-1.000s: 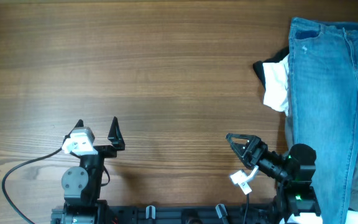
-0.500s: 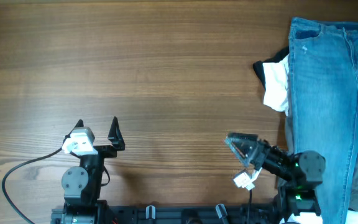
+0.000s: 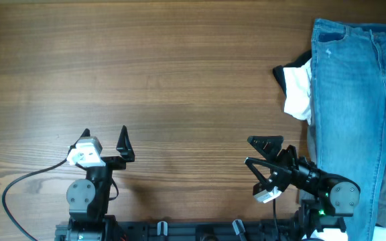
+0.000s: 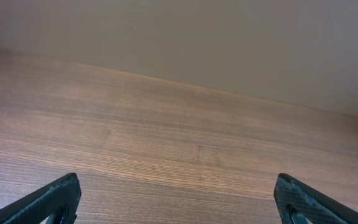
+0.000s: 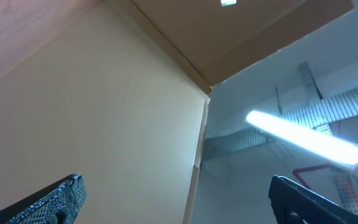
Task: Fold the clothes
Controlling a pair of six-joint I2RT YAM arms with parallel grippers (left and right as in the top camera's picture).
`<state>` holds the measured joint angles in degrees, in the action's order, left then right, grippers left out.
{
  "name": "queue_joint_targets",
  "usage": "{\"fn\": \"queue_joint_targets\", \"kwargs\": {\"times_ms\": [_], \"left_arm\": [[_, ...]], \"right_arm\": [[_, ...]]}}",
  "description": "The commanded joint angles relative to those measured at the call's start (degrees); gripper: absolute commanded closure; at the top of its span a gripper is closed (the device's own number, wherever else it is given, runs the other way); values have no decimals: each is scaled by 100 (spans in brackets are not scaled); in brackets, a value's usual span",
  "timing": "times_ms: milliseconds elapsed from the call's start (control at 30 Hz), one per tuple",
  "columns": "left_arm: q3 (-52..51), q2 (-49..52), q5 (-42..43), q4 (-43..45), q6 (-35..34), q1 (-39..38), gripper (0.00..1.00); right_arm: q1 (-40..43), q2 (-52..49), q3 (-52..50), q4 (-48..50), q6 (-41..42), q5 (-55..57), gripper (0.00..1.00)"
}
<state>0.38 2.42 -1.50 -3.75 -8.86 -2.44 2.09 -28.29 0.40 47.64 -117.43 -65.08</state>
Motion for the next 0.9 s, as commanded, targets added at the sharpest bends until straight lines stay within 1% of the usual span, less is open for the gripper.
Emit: {"fn": "queue_joint_targets", "kwargs": {"times_ms": [0, 100, 200, 233, 333, 400, 433, 567, 600, 667, 733, 867], "left_arm": [[-4, 2, -55, -17, 109, -28, 0], [-7, 2, -55, -15, 109, -28, 0], [-7, 2, -55, -17, 111, -28, 0], [-7, 2, -55, -17, 109, -28, 0], [-7, 2, -55, -15, 109, -28, 0], [-7, 2, -55, -17, 111, -28, 0], [-7, 2, -55, -15, 109, -28, 0], [-7, 2, -55, -15, 109, -28, 0], [-7, 2, -52, -17, 109, -28, 0], [-7, 2, -52, -17, 92, -28, 0], [-7, 2, -9, -15, 87, -28, 0], [-7, 2, 391, -15, 90, -28, 0]], "right_arm": [[11, -11, -9, 46, 627, 79, 0], [11, -11, -9, -42, 236, 85, 0], [11, -11, -9, -168, -83, 369, 0], [11, -11, -9, -184, 20, 363, 4], [11, -11, -9, -188, 855, 286, 5], [11, -11, -9, -229, 1600, 164, 2], [11, -11, -9, -234, 2159, 114, 0], [11, -11, -9, -365, 5200, -15, 0], [13, -11, -9, -487, 5692, -61, 0], [13, -11, -9, -826, 6129, -214, 0], [11, -11, -9, -1196, 6207, -481, 0], [11, -11, -9, -1853, 6214, -1250, 0]]}}
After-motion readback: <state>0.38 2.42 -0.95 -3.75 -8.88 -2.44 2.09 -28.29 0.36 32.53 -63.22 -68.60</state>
